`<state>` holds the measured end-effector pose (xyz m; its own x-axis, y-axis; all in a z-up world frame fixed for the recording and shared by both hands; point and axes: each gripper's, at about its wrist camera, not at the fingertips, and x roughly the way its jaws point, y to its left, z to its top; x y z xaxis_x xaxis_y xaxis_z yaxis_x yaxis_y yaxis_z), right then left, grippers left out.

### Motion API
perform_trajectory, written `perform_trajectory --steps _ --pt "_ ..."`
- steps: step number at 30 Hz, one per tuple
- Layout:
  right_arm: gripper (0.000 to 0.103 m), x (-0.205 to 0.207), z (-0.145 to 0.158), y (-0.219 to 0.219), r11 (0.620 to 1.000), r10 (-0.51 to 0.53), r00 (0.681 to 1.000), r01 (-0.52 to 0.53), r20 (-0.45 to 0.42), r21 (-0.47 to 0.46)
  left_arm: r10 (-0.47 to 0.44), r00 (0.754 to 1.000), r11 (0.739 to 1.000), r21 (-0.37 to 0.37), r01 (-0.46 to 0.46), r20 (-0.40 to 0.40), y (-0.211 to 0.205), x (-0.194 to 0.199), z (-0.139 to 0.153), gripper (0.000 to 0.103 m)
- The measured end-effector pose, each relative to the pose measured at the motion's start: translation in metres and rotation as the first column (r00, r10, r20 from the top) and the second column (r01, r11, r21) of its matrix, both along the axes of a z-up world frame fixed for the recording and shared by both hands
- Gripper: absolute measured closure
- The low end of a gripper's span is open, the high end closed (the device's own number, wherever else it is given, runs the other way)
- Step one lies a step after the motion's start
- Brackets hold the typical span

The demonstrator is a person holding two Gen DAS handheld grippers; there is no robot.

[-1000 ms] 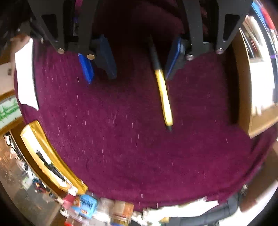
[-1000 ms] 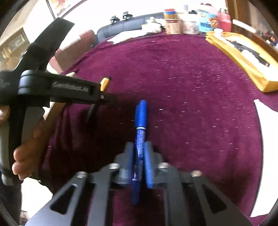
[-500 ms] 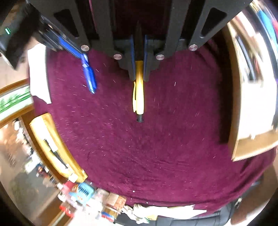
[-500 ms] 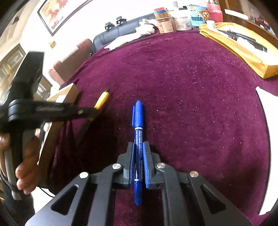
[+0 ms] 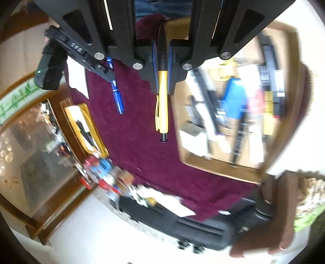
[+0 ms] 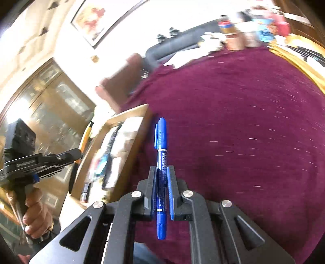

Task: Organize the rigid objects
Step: 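Carry the blue marker and yellow pen into the tray, open both tools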

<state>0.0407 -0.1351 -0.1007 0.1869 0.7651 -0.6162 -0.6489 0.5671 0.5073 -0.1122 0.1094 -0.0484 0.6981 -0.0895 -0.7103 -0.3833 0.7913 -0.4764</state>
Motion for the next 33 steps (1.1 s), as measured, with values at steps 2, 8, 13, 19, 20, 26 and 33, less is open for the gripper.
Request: perform_trajectory --steps 2,8,13,19,20,26,33 --pt "0.093 -0.008 0.005 0.018 0.999 0.047 0.999 -0.047 0.003 0.001 0.050 0.999 0.998 0.044 -0.050 -0.007 0.010 -0.013 0.000 0.097" --pt "0.093 -0.032 0.006 0.085 0.983 0.177 0.984 -0.177 -0.019 -0.044 0.174 0.983 0.984 0.052 -0.172 -0.051 0.055 -0.045 -0.024 0.096" --pt "0.093 -0.049 0.008 0.132 0.967 0.243 0.970 -0.244 -0.029 -0.077 0.203 0.976 0.979 0.038 -0.201 -0.079 0.078 -0.060 -0.042 0.096" --pt "0.093 -0.064 0.010 0.169 0.959 0.258 0.966 -0.257 -0.006 -0.122 0.226 0.968 0.973 0.063 -0.220 -0.113 0.085 -0.061 -0.055 0.096" --pt "0.093 -0.067 0.009 0.175 0.959 0.249 0.968 -0.247 0.003 -0.136 0.230 0.966 0.972 0.071 -0.223 -0.120 0.085 -0.062 -0.057 0.096" --pt "0.093 -0.081 -0.008 0.197 0.947 0.231 0.972 -0.213 0.050 -0.241 0.257 0.953 0.960 0.159 -0.231 -0.162 0.082 -0.057 -0.072 0.096" --pt "0.084 -0.088 -0.013 0.195 0.948 0.216 0.971 -0.183 0.104 -0.261 0.289 0.939 0.928 0.296 -0.227 -0.185 0.067 -0.048 -0.082 0.095"
